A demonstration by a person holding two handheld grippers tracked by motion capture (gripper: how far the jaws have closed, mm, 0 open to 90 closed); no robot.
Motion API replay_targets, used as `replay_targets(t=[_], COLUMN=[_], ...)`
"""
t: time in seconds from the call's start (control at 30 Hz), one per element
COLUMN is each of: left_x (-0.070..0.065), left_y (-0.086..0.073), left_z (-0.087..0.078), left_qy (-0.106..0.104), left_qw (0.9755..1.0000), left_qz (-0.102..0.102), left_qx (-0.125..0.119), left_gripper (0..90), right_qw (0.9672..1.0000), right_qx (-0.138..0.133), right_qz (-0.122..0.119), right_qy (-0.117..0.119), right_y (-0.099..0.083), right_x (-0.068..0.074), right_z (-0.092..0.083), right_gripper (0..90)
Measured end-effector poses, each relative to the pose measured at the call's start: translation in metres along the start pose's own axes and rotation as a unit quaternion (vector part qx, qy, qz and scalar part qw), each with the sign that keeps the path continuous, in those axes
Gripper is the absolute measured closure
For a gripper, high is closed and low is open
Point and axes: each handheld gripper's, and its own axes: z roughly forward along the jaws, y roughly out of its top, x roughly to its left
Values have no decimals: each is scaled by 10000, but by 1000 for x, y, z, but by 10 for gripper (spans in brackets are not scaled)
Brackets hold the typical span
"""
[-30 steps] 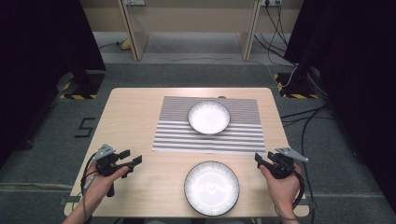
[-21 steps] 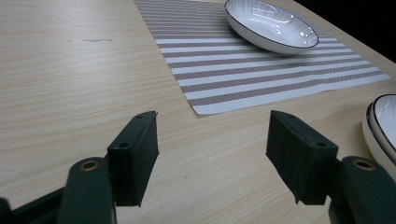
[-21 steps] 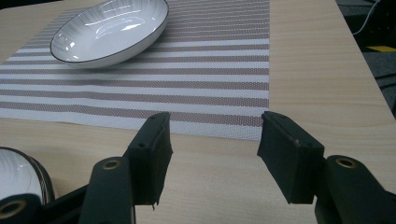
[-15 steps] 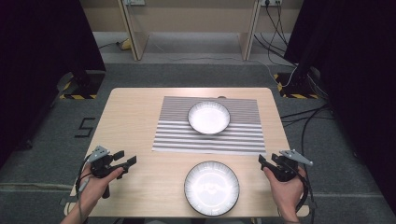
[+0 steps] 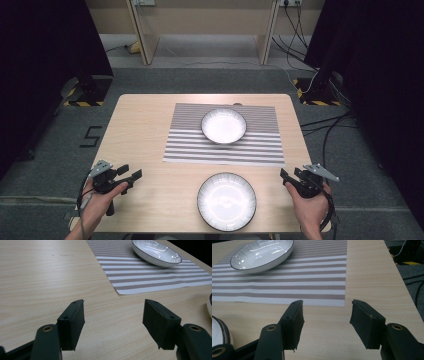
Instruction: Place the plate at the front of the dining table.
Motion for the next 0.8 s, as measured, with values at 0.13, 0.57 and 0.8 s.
replay_targets(t=[0.13, 0.57, 0.8], left_x=[5, 16, 10], left_y=[-4, -21, -13], left_z=[-1, -3, 1], left_qy=[49, 213, 124], left_qw=[10000, 9994, 9996], left_qz=[-51, -263, -241], left_qx=[11, 46, -6], left_gripper=[333, 335, 339], right_qw=[10000, 9997, 9997], right_qx=[-15, -25, -53], right_qz=[-2, 207, 225], right_qy=[-35, -138, -91], right_y=[-3, -16, -13], right_x=[-2, -14, -10], right_z=[0, -1, 1], right_gripper=[434, 434, 434])
